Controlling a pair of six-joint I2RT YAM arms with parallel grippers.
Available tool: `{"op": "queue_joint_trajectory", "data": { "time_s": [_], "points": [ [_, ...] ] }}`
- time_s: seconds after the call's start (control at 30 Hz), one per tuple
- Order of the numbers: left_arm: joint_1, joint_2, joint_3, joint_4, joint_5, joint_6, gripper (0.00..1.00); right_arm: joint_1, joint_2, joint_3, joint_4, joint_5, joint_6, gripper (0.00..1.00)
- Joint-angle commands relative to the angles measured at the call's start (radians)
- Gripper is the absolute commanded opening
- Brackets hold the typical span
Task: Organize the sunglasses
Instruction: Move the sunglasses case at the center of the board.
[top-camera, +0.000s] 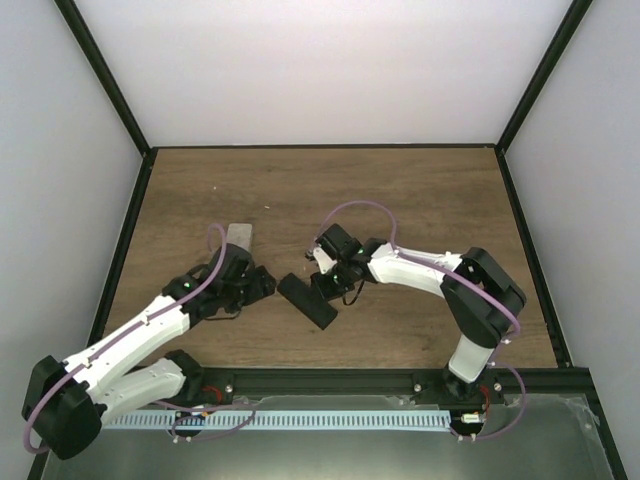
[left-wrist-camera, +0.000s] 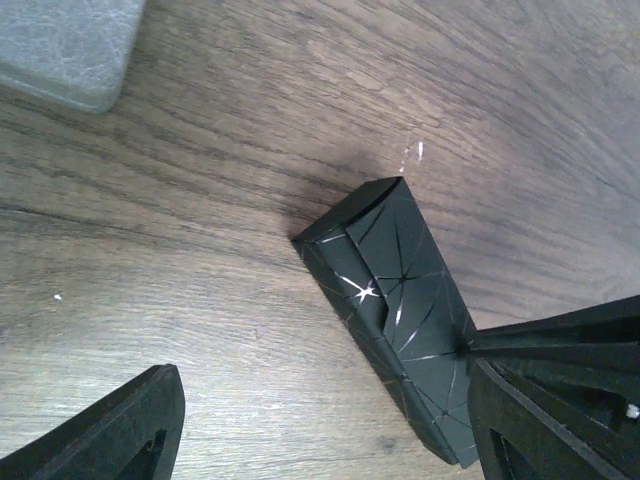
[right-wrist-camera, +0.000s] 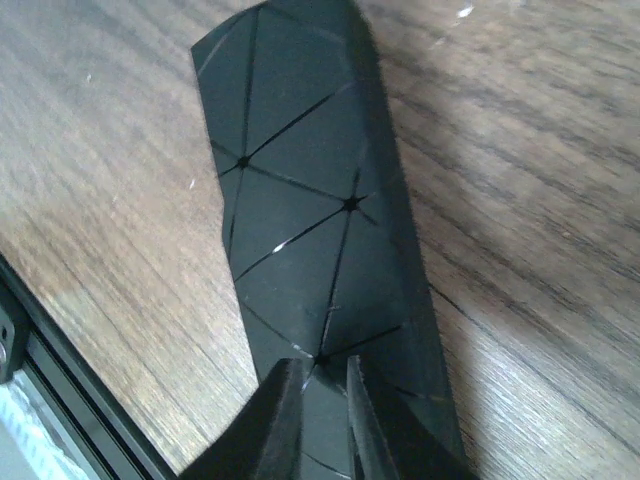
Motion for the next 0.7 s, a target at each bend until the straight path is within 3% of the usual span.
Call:
{"op": "queue_joint_trajectory", "data": {
  "time_s": [0.0,0.13,0.2,0.43,0.6,0.67],
  "points": [
    [0.009,-0.007,0.008,-0.018,-0.040,-0.032,0.81,0.000,-0.009,0.045,-0.013,0.043,-0.001,0.21],
    [0.012,-0.057,0.008,-0.025,-0.077,-0.069,0.82,0.000,-0.037,0.080,-0.041,0.152,-0.018,0.59],
    [0.017,-0.092,0.012,-0.039,-0.106,-0.090,0.82,0.001,-0.026,0.102,-0.062,0.152,-0.046,0.71],
    [0.037,-0.196,0.040,-0.099,-0.187,-0.130,0.82,0.080,0.050,0.130,-0.099,0.175,-0.091,0.82],
    [0.040,-0.166,0.095,-0.147,-0.196,-0.099,0.99,0.131,0.138,0.143,-0.092,0.200,-0.090,0.82],
    [0.040,-0.147,0.123,-0.151,-0.202,-0.090,1.00,0.132,0.178,0.175,-0.113,0.248,-0.072,0.79]
  ]
}}
